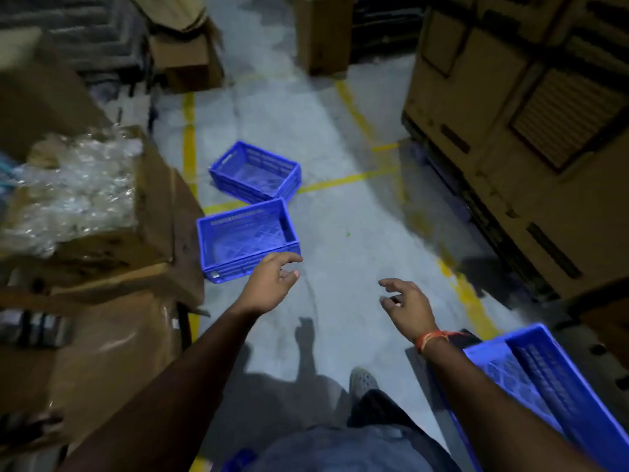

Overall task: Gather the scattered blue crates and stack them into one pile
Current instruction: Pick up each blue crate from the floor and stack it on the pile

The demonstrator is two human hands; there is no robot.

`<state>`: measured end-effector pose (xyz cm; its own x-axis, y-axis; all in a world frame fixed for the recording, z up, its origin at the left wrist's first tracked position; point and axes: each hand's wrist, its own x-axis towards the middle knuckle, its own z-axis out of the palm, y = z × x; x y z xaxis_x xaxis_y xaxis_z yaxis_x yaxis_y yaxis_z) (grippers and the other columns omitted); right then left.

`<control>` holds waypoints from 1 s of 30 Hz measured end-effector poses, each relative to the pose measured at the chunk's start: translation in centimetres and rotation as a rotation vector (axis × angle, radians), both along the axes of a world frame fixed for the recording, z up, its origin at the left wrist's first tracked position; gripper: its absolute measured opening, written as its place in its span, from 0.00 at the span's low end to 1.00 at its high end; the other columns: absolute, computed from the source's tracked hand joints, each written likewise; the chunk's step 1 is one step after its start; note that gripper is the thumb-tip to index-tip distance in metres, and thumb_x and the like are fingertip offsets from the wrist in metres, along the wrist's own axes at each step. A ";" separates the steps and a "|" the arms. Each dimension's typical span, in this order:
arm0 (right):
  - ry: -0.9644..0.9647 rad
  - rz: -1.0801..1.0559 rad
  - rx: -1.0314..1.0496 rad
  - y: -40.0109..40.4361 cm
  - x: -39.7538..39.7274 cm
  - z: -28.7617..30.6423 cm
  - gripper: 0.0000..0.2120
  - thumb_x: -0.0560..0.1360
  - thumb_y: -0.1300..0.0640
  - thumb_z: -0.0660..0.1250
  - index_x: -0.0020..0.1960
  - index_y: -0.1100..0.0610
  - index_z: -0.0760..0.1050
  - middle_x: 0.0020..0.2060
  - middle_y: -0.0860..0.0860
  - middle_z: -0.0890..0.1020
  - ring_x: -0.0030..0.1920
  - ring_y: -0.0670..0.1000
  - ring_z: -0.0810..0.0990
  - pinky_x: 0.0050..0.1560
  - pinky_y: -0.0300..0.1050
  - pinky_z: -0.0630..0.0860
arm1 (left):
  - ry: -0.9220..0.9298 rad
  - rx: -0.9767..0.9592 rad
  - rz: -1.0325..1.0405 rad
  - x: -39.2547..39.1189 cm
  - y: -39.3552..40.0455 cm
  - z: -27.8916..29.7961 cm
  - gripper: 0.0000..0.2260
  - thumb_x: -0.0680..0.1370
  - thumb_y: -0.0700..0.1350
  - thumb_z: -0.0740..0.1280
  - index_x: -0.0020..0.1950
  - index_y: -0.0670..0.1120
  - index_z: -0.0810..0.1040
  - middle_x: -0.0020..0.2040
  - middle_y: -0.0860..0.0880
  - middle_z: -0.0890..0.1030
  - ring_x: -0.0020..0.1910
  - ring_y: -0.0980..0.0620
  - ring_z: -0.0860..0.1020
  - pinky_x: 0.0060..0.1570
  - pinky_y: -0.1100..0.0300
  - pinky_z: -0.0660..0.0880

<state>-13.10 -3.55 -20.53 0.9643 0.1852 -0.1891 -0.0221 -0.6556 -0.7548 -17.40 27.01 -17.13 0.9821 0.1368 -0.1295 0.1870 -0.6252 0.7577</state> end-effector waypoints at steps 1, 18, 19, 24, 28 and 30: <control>-0.002 0.036 0.000 1.5 1.2 0.0 0.15 0.73 0.62 0.70 0.58 0.50 0.80 0.52 0.51 0.77 0.41 0.45 0.82 0.51 0.40 0.76 | 0.001 -0.012 0.040 0.0 1.3 -0.1 0.12 0.78 0.45 0.68 0.60 0.53 0.79 0.58 0.50 0.76 0.38 0.64 0.80 0.42 0.70 0.70; 0.062 0.296 0.014 18.5 29.6 -1.7 0.15 0.73 0.63 0.69 0.58 0.52 0.80 0.52 0.52 0.77 0.42 0.49 0.82 0.53 0.43 0.77 | -0.002 -0.018 0.251 21.6 14.6 -3.2 0.10 0.76 0.49 0.68 0.55 0.63 0.76 0.60 0.49 0.78 0.46 0.55 0.83 0.51 0.62 0.78; 0.065 0.307 0.005 19.4 31.3 -1.6 0.15 0.73 0.63 0.69 0.59 0.52 0.80 0.52 0.52 0.77 0.41 0.49 0.82 0.52 0.42 0.77 | 0.018 -0.006 0.252 22.9 15.3 -3.3 0.11 0.77 0.47 0.68 0.56 0.61 0.76 0.60 0.49 0.78 0.46 0.56 0.83 0.49 0.67 0.76; 0.069 0.320 0.028 24.2 38.4 -1.6 0.15 0.73 0.62 0.69 0.58 0.50 0.80 0.52 0.51 0.77 0.41 0.48 0.83 0.51 0.41 0.77 | 0.027 -0.026 0.275 28.6 19.2 -4.4 0.11 0.74 0.55 0.65 0.55 0.65 0.75 0.58 0.50 0.78 0.47 0.59 0.81 0.54 0.54 0.78; 0.100 0.331 -0.003 27.9 42.5 -3.4 0.15 0.73 0.62 0.69 0.58 0.50 0.80 0.52 0.51 0.77 0.41 0.49 0.83 0.52 0.45 0.79 | 0.056 -0.023 0.293 32.9 22.5 -5.7 0.11 0.76 0.53 0.66 0.57 0.66 0.74 0.59 0.51 0.77 0.51 0.58 0.80 0.56 0.55 0.77; 0.119 0.336 -0.022 30.2 44.5 -4.7 0.15 0.73 0.62 0.69 0.58 0.51 0.80 0.52 0.51 0.77 0.40 0.49 0.82 0.52 0.44 0.78 | 0.073 -0.038 0.304 35.1 24.4 -7.1 0.12 0.77 0.47 0.68 0.59 0.60 0.76 0.59 0.51 0.77 0.51 0.57 0.79 0.56 0.59 0.76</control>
